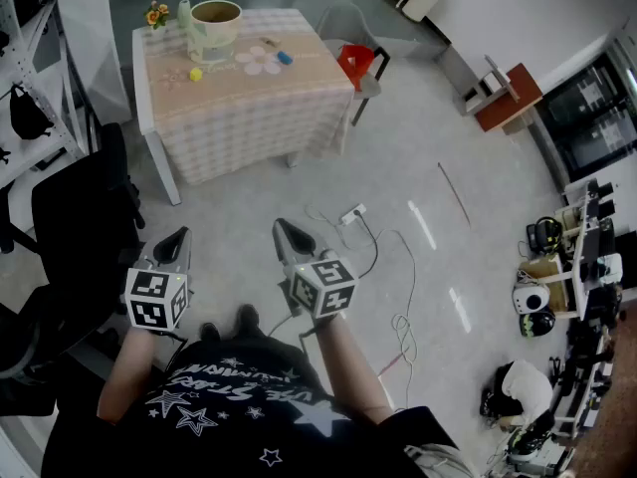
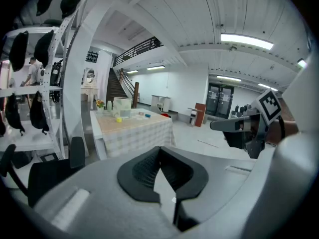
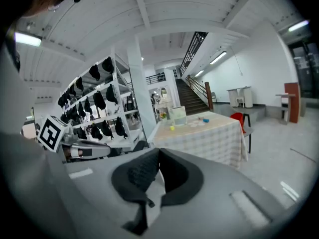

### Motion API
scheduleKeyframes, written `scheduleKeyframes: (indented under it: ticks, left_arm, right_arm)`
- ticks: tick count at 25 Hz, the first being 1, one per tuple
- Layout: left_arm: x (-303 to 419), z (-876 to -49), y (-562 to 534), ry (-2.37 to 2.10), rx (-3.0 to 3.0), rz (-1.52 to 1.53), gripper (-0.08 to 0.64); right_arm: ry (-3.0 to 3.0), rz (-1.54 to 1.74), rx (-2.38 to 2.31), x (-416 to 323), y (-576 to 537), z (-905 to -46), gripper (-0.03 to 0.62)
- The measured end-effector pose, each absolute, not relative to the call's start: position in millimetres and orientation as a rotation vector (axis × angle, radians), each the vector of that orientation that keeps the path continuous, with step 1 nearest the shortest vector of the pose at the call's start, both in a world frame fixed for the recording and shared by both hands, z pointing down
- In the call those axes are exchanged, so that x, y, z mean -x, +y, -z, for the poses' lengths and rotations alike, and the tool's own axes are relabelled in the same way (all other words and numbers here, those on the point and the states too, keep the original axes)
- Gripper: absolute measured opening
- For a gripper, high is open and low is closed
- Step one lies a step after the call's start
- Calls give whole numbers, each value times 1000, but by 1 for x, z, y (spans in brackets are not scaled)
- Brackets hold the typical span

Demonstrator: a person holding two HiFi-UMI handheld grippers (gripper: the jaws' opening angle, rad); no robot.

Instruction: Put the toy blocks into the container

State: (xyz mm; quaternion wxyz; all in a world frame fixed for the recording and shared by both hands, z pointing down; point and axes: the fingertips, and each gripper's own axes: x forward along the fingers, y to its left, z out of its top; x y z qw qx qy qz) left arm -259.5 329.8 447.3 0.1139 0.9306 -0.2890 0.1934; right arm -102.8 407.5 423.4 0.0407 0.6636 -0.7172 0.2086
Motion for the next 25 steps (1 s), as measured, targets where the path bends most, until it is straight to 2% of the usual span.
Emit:
scheduleKeyframes:
  ticks: [13, 21, 22, 23, 24, 25]
  left_arm:
    - [268, -443, 332, -827, -2587, -460, 9]
    - [251, -464, 343, -839, -2638, -575, 9]
    - [246, -465, 343, -847, -2636, -580, 9]
    - [242, -464, 342, -855, -2630, -577, 9]
    - [237, -462, 342, -863, -2624, -569, 9]
    - [232, -460, 340, -871, -2623, -560, 9]
  right_arm:
    - [-2175, -616, -2037, 89, 399, -434, 3]
    - [-2177, -596, -1945, 73, 414, -455, 5]
    - [-2202, -608, -1919, 71, 415, -456, 16]
    - [-2232, -627, -1898, 70, 416, -457, 140]
    - [-2254, -643, -1888, 66, 418, -458, 223]
    - [-2262, -650, -1887, 60, 418, -458, 225]
